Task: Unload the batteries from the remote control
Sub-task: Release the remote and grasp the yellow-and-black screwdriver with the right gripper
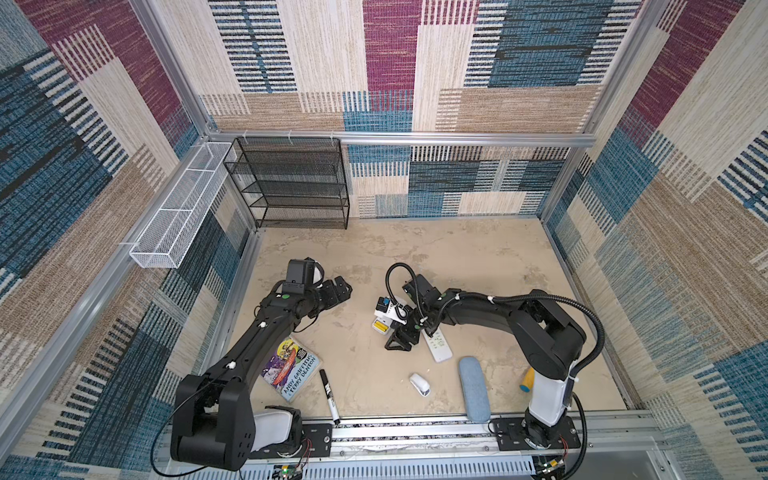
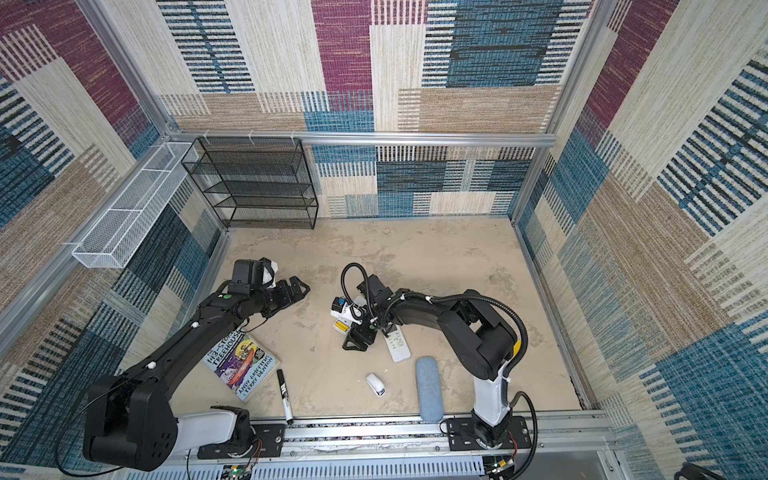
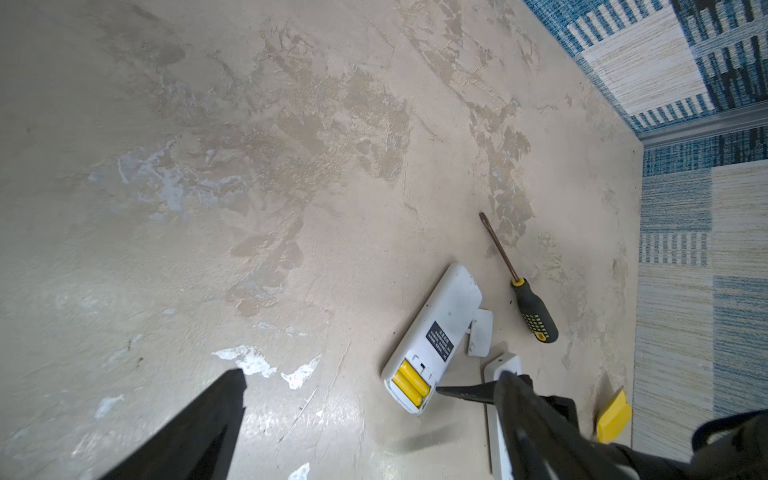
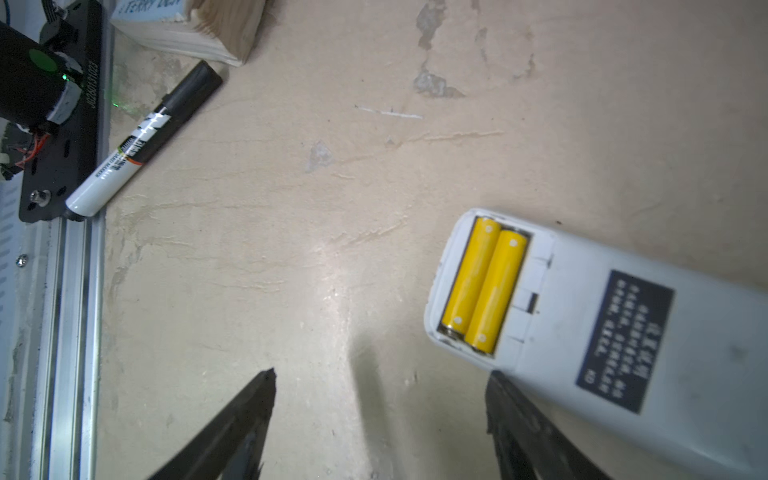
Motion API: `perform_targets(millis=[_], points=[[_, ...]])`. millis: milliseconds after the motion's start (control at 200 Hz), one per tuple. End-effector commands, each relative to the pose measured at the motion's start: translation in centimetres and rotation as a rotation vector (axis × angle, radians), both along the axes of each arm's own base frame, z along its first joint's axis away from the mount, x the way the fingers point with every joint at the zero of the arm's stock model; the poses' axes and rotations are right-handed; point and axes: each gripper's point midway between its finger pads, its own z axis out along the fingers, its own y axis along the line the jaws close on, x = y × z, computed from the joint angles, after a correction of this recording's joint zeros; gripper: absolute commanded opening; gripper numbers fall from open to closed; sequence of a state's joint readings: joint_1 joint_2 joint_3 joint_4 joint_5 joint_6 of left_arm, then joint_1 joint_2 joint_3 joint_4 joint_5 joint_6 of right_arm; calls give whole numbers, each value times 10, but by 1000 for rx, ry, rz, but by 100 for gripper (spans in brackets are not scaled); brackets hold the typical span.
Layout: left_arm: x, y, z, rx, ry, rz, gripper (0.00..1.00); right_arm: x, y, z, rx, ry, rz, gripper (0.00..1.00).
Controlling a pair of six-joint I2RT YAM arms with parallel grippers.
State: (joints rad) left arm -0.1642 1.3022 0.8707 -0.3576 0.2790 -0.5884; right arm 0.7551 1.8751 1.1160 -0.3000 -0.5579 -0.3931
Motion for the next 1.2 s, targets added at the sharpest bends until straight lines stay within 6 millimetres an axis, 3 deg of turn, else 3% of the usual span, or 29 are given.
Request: perform_targets(millis=[0,195,280,486,676,856,977,1197], points=[[-1,-5,2,-21,5,-18,96,11,8,16,62,-56,-42,81],[0,-7,5,-26,-11,-37,95,33,-2,33,39,-171,-117,81],[2,-10,9,-33,-31,-53,94,52,-12,48,42,-219,-211,81],[2,-19,21,-44,-79,-114,94,108,-80,65,34,-224,-544,77],[1,-33,32,-43,-130,-185,97,122,-145,36,-73,-204,-719,74],[2,-49,41,-13,-193,-258,98,127,-180,20,-122,-201,-817,73],[3,-56,46,16,-231,-284,98,129,-187,9,-143,-190,-831,71],[9,-60,51,65,-283,-295,98,124,-179,-5,-130,-139,-795,67]])
